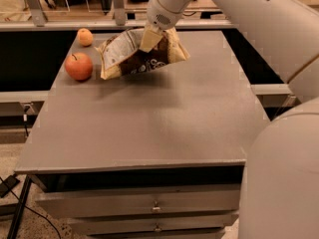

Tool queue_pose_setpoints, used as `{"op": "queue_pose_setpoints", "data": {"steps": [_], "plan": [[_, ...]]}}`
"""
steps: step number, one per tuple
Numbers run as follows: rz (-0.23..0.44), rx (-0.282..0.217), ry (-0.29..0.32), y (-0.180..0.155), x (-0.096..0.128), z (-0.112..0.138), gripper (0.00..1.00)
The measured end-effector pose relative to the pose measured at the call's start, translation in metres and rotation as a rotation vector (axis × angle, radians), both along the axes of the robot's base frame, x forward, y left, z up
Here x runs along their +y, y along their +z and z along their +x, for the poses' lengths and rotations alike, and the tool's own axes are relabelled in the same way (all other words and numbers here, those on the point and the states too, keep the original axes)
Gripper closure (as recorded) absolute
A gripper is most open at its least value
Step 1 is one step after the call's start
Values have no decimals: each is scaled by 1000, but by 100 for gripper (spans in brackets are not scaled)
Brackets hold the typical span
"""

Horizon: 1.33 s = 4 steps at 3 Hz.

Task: Move brown chip bag near apple

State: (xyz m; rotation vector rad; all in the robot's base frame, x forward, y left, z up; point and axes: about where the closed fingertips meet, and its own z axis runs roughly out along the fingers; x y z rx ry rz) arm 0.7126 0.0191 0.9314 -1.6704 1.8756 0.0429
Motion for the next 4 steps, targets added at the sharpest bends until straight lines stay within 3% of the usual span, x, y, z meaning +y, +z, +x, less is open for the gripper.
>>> {"op": "queue_pose_setpoints", "data": {"steps": [1,3,4], "plan": [[-2,3,2,-2,2,0,84],[-4,10,7,-7,4,0,38],[-5,14,10,-10,6,0,7]]}}
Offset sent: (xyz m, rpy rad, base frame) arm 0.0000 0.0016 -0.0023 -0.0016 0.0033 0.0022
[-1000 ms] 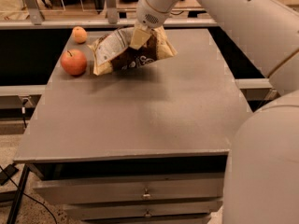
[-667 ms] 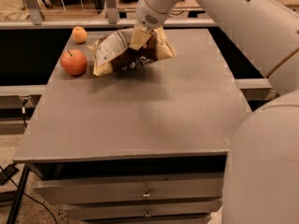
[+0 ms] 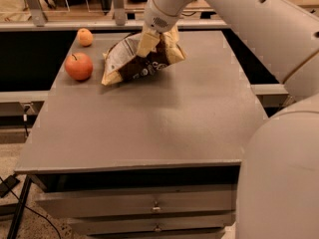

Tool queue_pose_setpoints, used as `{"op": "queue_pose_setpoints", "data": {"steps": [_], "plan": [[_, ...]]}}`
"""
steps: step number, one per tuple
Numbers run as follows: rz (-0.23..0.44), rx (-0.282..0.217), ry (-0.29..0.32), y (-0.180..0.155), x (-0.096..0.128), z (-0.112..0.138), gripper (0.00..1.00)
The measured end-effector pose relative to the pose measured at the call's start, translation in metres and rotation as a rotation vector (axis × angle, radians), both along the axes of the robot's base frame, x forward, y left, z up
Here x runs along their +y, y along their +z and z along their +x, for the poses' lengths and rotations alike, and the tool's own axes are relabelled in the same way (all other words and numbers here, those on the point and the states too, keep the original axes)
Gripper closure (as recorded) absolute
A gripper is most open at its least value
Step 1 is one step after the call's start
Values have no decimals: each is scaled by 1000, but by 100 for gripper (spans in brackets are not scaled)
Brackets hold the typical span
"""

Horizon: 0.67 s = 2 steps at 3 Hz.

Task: Move brown chip bag near apple

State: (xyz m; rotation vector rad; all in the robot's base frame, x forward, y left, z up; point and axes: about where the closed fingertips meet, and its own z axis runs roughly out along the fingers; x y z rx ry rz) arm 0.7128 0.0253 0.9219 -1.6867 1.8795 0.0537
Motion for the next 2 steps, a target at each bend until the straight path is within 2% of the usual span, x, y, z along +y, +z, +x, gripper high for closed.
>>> {"op": "queue_pose_setpoints", "data": {"steps": [1,2], "plan": [[-2,2,5,-2,1,0,0],[-2,2,5,-2,1,0,0]]}}
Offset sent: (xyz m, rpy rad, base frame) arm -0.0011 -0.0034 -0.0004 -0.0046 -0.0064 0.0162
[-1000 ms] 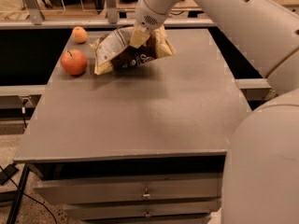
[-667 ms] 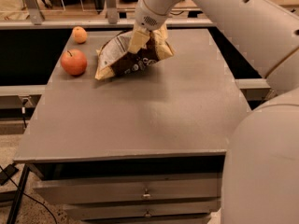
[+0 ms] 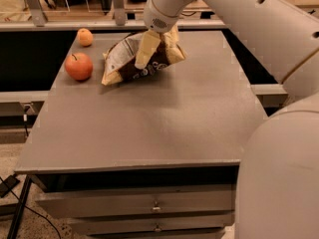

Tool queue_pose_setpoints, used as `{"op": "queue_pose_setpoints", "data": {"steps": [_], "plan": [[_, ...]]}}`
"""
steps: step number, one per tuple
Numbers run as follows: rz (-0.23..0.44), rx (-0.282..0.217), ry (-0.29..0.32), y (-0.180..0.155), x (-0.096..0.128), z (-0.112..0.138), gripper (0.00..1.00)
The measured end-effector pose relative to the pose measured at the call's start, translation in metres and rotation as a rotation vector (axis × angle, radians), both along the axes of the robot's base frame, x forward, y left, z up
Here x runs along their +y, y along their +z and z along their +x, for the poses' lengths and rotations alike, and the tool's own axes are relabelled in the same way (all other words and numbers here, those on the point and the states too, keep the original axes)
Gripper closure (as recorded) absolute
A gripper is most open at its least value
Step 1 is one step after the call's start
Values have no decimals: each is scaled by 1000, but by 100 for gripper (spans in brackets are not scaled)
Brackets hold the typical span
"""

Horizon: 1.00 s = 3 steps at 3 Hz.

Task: Move brown chip bag near apple

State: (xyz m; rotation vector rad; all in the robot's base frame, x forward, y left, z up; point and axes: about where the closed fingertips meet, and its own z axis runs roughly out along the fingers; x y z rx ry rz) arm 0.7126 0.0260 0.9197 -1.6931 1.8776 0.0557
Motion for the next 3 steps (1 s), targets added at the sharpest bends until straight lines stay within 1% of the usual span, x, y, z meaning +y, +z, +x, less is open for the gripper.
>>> {"op": "queue_pose_setpoints", "data": {"steps": [1,2,3], "plan": [[3,-41,15,17,-27,-14,0],[8,-110,19,45,-89,-45,0],[8,-110,19,45,-89,-45,0]]}}
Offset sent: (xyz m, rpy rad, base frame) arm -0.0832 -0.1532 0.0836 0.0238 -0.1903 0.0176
